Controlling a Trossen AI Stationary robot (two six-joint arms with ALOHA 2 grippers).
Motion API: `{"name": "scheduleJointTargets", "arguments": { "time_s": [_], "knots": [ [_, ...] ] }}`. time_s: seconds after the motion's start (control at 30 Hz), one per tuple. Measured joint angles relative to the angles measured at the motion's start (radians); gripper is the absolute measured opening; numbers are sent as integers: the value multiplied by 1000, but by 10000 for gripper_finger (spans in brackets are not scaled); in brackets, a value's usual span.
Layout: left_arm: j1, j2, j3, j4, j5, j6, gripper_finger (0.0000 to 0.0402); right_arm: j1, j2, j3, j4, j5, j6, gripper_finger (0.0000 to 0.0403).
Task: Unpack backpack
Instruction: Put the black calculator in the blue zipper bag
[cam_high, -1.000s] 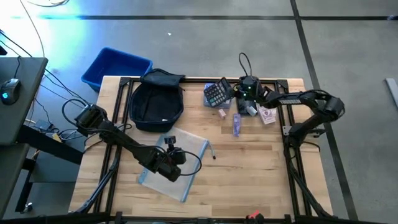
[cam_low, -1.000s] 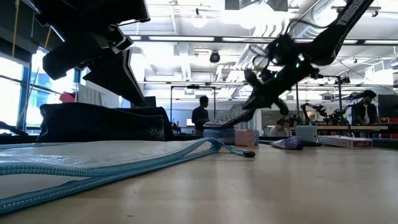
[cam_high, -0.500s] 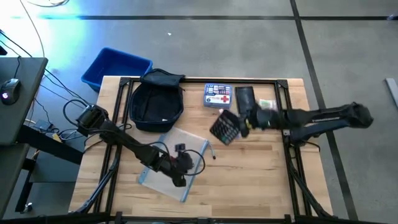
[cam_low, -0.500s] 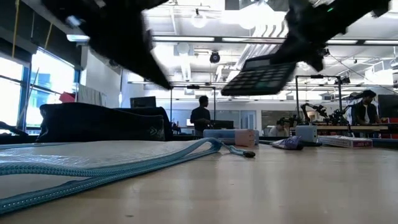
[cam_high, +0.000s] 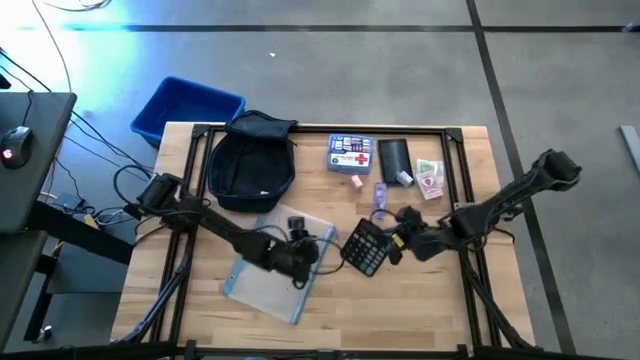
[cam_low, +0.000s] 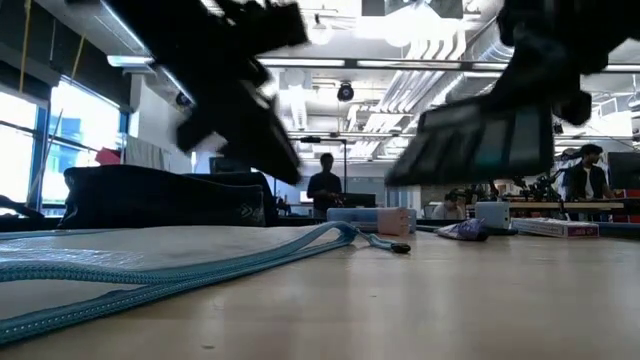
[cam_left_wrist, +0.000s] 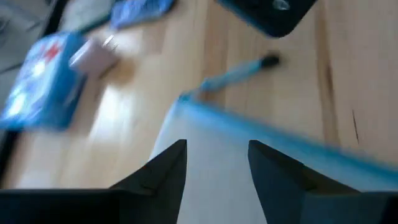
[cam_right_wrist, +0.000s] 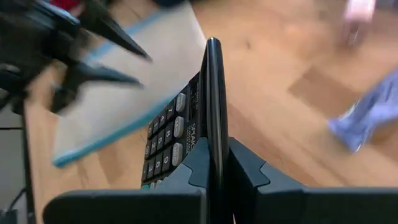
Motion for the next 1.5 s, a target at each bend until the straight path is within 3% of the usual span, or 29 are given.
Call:
{"name": "scheduleJointTargets", "arguments": {
  "time_s": [0.13,0.33,0.57,0.8,1.03,1.27,1.5],
  "knots": [
    [-80,-12,83,-388,-79,-268,152,-48,102,-1,81,-50,25,9],
    [-232,-10,38,-621,-71,-615,134,-144,124,0,86,-104,60,8],
    [-399,-8,-74,-598,-5,-873,129,-221,176,0,210,-189,93,8],
    [-497,-8,-144,-531,-22,-1028,129,-225,240,1,225,-223,146,8],
    [-524,-5,-168,-505,-19,-1087,129,-187,186,1,153,-181,202,8],
    [-528,-5,-170,-557,50,-1176,129,-168,190,0,109,-111,276,8],
    [-504,-7,-237,-355,7,-1089,128,-210,245,0,245,-91,210,8]
  ]
}}
